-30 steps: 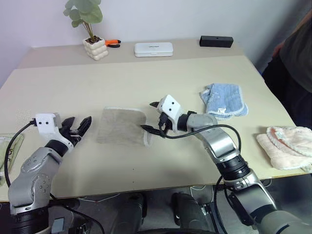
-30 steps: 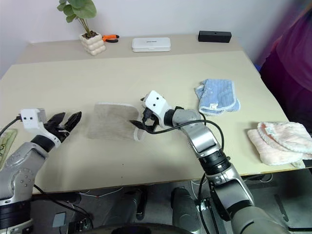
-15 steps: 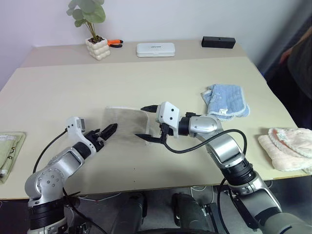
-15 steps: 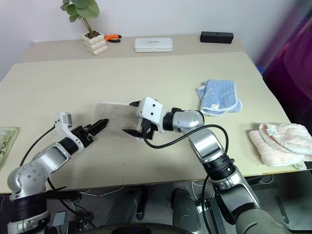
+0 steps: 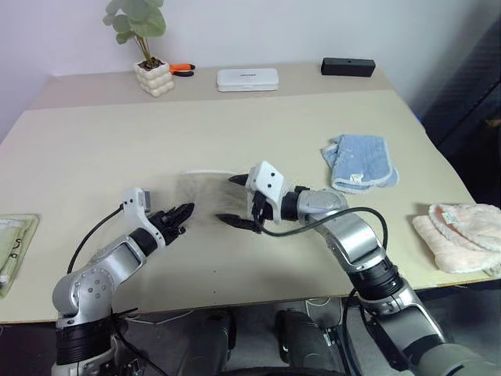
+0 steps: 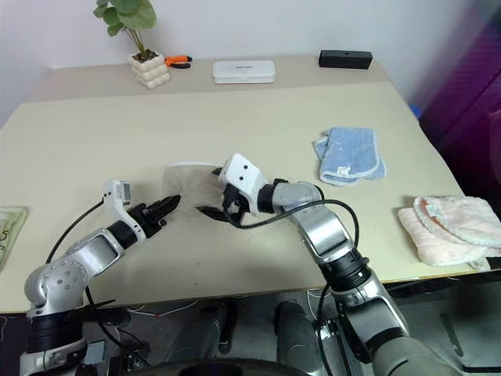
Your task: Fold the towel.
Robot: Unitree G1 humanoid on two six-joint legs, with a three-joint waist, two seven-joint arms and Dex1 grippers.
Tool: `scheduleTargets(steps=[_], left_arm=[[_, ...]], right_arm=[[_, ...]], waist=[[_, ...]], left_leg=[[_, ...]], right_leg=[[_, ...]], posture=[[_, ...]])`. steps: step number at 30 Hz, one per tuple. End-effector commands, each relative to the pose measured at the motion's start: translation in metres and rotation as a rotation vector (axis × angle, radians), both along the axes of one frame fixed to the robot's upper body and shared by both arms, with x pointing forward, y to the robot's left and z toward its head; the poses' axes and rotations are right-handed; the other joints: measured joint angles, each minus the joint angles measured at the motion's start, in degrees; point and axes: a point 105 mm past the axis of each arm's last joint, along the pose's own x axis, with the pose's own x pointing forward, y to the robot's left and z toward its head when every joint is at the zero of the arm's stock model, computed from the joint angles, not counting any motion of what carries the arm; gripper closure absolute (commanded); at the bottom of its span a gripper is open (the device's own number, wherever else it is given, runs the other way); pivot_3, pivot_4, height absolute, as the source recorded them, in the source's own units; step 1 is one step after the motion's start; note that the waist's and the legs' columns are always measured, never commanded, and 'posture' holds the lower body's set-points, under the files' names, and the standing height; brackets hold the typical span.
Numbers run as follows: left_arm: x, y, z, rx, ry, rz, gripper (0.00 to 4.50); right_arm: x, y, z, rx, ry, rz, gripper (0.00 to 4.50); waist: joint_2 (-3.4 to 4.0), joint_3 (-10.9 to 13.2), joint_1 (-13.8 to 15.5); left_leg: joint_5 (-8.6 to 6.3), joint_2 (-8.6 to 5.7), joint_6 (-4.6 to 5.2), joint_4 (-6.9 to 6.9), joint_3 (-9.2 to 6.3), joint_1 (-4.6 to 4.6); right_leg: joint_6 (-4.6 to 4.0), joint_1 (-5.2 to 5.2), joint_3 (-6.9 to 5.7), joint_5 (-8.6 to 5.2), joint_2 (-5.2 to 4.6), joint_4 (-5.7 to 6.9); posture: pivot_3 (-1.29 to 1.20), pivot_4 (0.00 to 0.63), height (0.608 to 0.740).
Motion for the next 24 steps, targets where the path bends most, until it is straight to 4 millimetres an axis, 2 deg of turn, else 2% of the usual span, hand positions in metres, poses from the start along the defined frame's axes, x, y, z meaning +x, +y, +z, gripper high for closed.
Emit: scheduleTargets(steps=[1,7,9,12,19,24], left_arm=[[-0.006,0.008,0.023,0.087,-0.141,-0.011,1.43],[-0.018,0.031,0.027,0.24,-0.232,0.046,1.43],[-0.02,0.034,0.029,0.229,-0.25,0.07,1.43],[-0.025,0.04,0.038,0.219,-0.311,0.113,1.43],[-0.028,0.029,0.044,0.218,-0.351,0.071,1.43],[-0.028,0.021,0.041,0.219,-0.345,0.03,1.43]], right_arm=[[0.02,-0.002,0.003,0.048,0.113,-0.138,0.0],[0.034,-0.006,-0.008,0.093,0.297,-0.273,0.0],[0.036,-0.007,-0.012,0.075,0.308,-0.292,0.0],[0.039,-0.011,-0.03,0.024,0.349,-0.339,0.0],[0.037,-0.008,-0.036,0.018,0.39,-0.336,0.0],[0.028,0.009,-0.032,0.078,0.468,-0.255,0.0]], waist=[[0.01,0.0,0.0],[0.03,0.0,0.1],[0.04,0.0,0.2],[0.03,0.0,0.1],[0.04,0.0,0.0],[0.04,0.0,-0.3]], left_leg=[[0.0,0.0,0.0,0.0,0.0,0.0],[-0.01,-0.01,-0.02,-0.05,0.04,-0.01],[-0.01,-0.01,-0.02,-0.05,0.03,-0.02],[-0.01,-0.01,-0.02,-0.04,0.03,-0.02],[-0.01,0.0,-0.01,-0.05,0.04,-0.01],[-0.01,0.02,-0.01,-0.05,0.03,-0.01]], right_leg=[[-0.01,-0.01,0.0,-0.01,0.0,0.0],[-0.19,-0.04,0.03,-0.07,-0.05,-0.04],[-0.2,-0.04,0.03,-0.08,-0.04,-0.04],[-0.2,-0.04,0.02,-0.08,-0.06,-0.05],[-0.2,-0.03,0.02,-0.08,-0.03,-0.04],[-0.2,-0.04,0.01,-0.08,0.02,-0.03]], posture=[[0.0,0.15,0.74],[0.0,0.15,0.74],[0.0,0.15,0.74],[0.0,0.15,0.74],[0.0,0.15,0.74],[0.0,0.15,0.74]])
